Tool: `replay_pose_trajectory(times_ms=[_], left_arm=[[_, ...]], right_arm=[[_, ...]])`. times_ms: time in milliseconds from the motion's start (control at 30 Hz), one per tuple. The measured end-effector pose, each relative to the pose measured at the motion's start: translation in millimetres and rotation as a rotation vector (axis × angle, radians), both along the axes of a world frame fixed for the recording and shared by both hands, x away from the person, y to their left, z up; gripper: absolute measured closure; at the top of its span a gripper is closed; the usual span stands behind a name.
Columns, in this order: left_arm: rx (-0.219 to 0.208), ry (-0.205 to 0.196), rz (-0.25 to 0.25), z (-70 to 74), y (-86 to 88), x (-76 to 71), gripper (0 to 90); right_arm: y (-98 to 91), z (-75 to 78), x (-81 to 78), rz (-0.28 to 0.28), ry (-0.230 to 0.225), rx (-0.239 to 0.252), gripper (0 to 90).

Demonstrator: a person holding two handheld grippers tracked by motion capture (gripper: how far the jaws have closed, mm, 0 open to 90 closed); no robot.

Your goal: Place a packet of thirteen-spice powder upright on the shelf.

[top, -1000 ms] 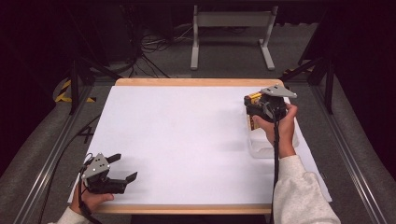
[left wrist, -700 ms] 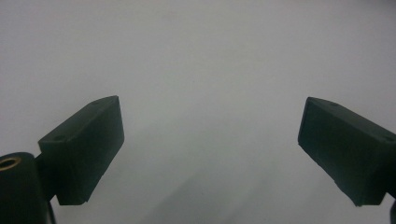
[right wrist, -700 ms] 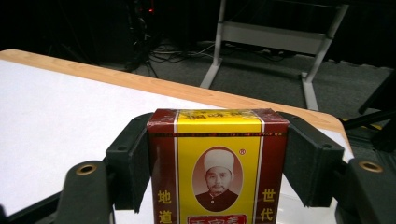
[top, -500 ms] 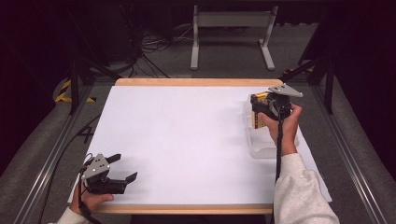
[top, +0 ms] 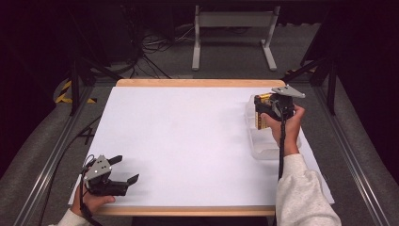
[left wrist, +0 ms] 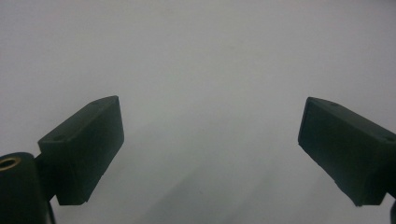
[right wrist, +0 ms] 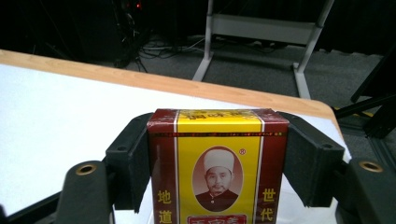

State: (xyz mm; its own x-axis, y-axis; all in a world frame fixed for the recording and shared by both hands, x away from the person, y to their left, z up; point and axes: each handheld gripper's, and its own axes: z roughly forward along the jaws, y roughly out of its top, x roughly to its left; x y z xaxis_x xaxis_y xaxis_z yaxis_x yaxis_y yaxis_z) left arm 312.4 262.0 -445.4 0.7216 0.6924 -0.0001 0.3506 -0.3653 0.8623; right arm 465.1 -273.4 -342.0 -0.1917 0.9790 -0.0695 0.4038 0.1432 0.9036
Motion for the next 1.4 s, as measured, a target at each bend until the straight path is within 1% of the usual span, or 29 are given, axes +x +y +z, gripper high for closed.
replay_pose_trajectory(times_ms=[100, 167, 267, 333, 433, 567, 633, 667, 733, 800, 833, 900, 1000, 1033, 1167, 1300, 1400], left_arm=[[-0.002, -0.001, -0.001, 0.4, 0.1, -0.5, 7.7], [-0.001, 0.001, 0.001, 0.3, 0.1, -0.4, 7.6], [0.005, 0.006, 0.002, 0.0, -0.9, -0.8, 7.6], [0.006, 0.008, -0.005, -0.2, -1.7, -0.8, 7.5], [0.010, 0.005, -0.006, -0.4, -2.2, -0.8, 7.5], [0.015, 0.010, -0.007, -0.8, -2.4, -0.5, 7.4], [0.015, 0.010, -0.007, -0.9, -2.6, -0.2, 7.4], [0.014, 0.012, -0.005, -1.1, -2.9, -0.3, 7.4], [0.015, 0.012, -0.005, -1.1, -3.0, -0.2, 7.3], [0.018, 0.013, -0.004, -1.1, -3.0, -0.3, 7.4], [0.018, 0.013, -0.004, -1.1, -3.0, -0.2, 7.4], [0.022, 0.013, -0.008, -1.3, -3.1, -0.2, 7.3], [0.027, 0.018, -0.005, -1.9, -3.0, -0.7, 7.3], [0.028, 0.010, -0.004, -1.8, -2.6, -0.3, 7.2], [0.028, 0.010, -0.004, -1.7, -2.4, -0.6, 7.3], [0.032, 0.012, -0.001, -1.5, -1.9, -1.0, 7.3], [0.028, 0.011, 0.002, -1.8, -1.9, -0.9, 7.3]], right_arm=[[1.0, -4.2, -1.3, 0.019, 0.023, -0.007, 32.7], [0.7, -5.0, -3.7, 0.024, 0.025, -0.006, 32.6], [-0.6, -5.2, -7.1, 0.047, 0.034, -0.005, 32.6], [-1.8, -5.2, -10.2, 0.053, 0.035, -0.005, 32.6], [-3.8, -5.7, -13.5, 0.053, 0.047, -0.002, 32.5], [-7.1, -8.9, -17.4, 0.070, 0.078, -0.025, 32.3], [-9.3, -10.2, -19.3, 0.069, 0.091, -0.038, 31.8], [-10.7, -11.1, -19.7, 0.073, 0.099, -0.033, 31.8], [-11.5, -12.0, -20.2, 0.076, 0.105, -0.033, 31.9], [-12.8, -13.4, -21.3, 0.074, 0.109, -0.046, 31.9], [-13.4, -13.1, -21.9, 0.078, 0.105, -0.054, 32.0], [-13.7, -12.2, -23.0, 0.080, 0.104, -0.054, 32.0], [-12.9, -11.7, -23.4, 0.097, 0.125, -0.089, 31.8], [-13.4, -11.2, -23.7, 0.097, 0.129, -0.088, 31.8], [-16.6, -10.4, -24.6, 0.098, 0.140, -0.084, 31.4], [-19.2, -8.4, -27.5, 0.095, 0.141, -0.098, 30.5], [-19.4, -8.9, -29.6, 0.113, 0.163, -0.112, 28.9]])
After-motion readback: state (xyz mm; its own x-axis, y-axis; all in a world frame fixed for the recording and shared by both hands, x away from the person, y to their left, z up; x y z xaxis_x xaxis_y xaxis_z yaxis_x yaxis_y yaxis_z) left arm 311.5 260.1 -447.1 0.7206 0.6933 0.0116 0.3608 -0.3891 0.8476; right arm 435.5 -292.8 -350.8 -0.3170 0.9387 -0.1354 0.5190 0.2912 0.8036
